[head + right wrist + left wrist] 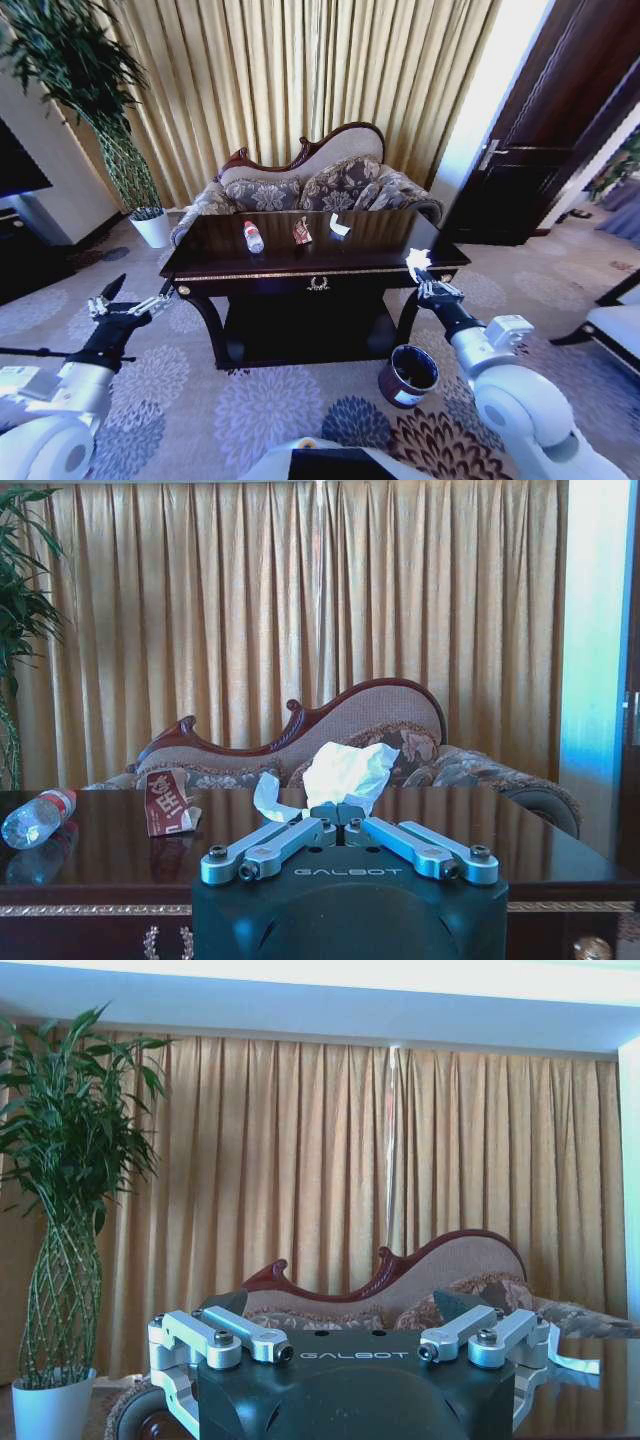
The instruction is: Move to the front of the table and place the trash on the table into the trash bin.
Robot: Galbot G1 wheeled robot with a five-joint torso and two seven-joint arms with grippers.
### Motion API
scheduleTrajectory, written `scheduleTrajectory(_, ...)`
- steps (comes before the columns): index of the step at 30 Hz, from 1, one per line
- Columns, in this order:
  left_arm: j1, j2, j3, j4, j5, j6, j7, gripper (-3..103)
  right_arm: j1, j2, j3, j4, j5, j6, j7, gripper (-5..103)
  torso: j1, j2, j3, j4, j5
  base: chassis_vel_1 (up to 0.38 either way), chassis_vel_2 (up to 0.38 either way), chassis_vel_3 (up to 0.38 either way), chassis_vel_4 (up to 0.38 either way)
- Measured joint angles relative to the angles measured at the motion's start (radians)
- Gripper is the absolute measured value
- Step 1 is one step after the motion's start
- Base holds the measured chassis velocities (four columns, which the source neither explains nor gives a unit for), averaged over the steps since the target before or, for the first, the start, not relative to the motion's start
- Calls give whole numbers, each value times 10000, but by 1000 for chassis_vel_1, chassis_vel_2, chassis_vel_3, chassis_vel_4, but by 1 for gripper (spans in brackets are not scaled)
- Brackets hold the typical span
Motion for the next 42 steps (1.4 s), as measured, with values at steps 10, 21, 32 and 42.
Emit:
scheduleTrajectory(10,-57,-44,74,48,23,-15,20,100,-305,350,-59,-445,-483,13,-88,0,8,-4,4,1,-4,9,-15,-8,18)
scheduleTrajectory(21,-53,-87,88,255,31,-174,57,100,156,773,-543,-4121,-907,327,-250,0,5,-3,2,-1,-1,0,0,0,0)
scheduleTrajectory(32,-154,-37,130,268,41,-192,120,100,3102,674,-1529,-9679,-1232,627,-384,0,5,-3,2,1,-2,0,0,0,0)
scheduleTrajectory(42,-164,-57,171,297,60,-175,149,100,5089,816,-2429,-13049,-1856,872,-303,0,5,-2,2,0,-2,0,0,0,0)
